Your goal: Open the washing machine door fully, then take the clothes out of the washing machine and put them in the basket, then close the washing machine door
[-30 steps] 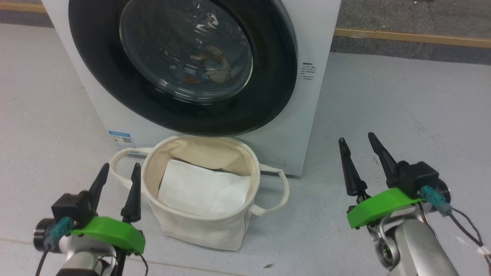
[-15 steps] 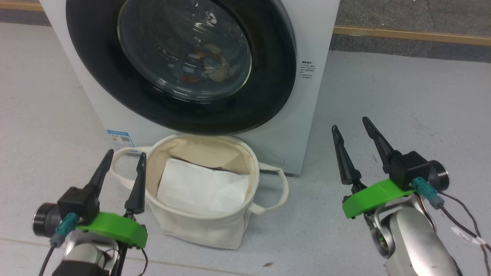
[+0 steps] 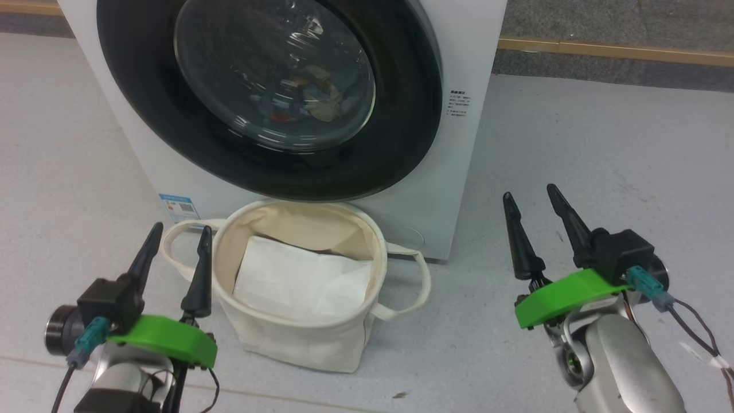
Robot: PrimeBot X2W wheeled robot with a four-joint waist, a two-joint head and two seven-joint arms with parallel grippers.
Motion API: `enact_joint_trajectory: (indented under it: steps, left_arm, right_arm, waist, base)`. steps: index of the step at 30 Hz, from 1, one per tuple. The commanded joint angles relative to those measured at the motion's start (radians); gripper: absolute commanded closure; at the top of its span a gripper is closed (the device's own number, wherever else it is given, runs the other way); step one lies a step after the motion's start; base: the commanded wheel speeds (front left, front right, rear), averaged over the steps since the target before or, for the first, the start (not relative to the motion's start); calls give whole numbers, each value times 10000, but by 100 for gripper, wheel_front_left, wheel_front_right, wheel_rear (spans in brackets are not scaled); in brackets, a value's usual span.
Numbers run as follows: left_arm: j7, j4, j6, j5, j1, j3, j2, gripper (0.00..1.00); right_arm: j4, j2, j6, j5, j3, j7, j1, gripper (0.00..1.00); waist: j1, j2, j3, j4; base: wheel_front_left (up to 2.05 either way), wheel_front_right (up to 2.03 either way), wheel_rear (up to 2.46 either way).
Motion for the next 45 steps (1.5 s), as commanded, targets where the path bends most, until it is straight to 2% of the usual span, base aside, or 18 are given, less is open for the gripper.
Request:
enact_joint_trajectory:
  steps: [1, 19, 20, 21, 26, 30, 34, 37, 45]
  left_arm:
    - [-119, -296, 29, -72, -496, 451, 285, 0]
    - [-143, -361, -12, -208, -407, 310, 257, 0]
    - [-147, -360, -16, -215, -392, 298, 244, 0]
    - [-152, -356, -18, -226, -371, 287, 228, 0]
    - [-179, -306, -48, -281, -240, 234, 139, 0]
    - [-215, -297, -59, -346, -74, 263, 47, 0]
    - [-241, -193, -82, -307, 85, 208, -26, 0]
    - [-258, -163, -131, -306, 51, 208, -123, 0]
    - [-288, -90, -366, -174, -386, 213, -455, 0]
  right_arm:
    - [-267, -39, 0, 85, 216, -122, -430, 0]
    - [-260, -39, 0, 1790, 177, -122, -597, 2]
    - [-282, -39, 0, 1981, 120, -122, -613, 23]
    - [-265, -39, 0, 2288, 89, -122, -617, 100]
    - [283, -39, 0, 3653, -180, -122, -847, 100]
    - [1179, -80, 0, 5157, -298, -53, -1387, 100]
    - [1858, -330, 0, 8020, -750, 1174, -2294, 100]
    - [2219, -830, 0, 9452, -907, 2251, -3004, 100]
    - [3028, -1822, 0, 11394, -767, 4433, -4947, 100]
  waist:
    - [0, 0, -10, -2]
    - [0, 0, -8, 38]
    - [0, 0, -8, 46]
    - [0, 0, -2, 50]
    - [0, 0, 24, 80]
    - [0, 0, 80, 94]
    - [0, 0, 270, 156]
    - [0, 0, 549, 256]
    - [0, 0, 1529, 678]
  base:
    - [0, 0, 0]
    - [0, 0, 0]
    - [0, 0, 0]
    - [0, 0, 0]
    - [0, 0, 0]
    - [0, 0, 0]
    - [0, 0, 0]
    - [0, 0, 0]
    - [0, 0, 0]
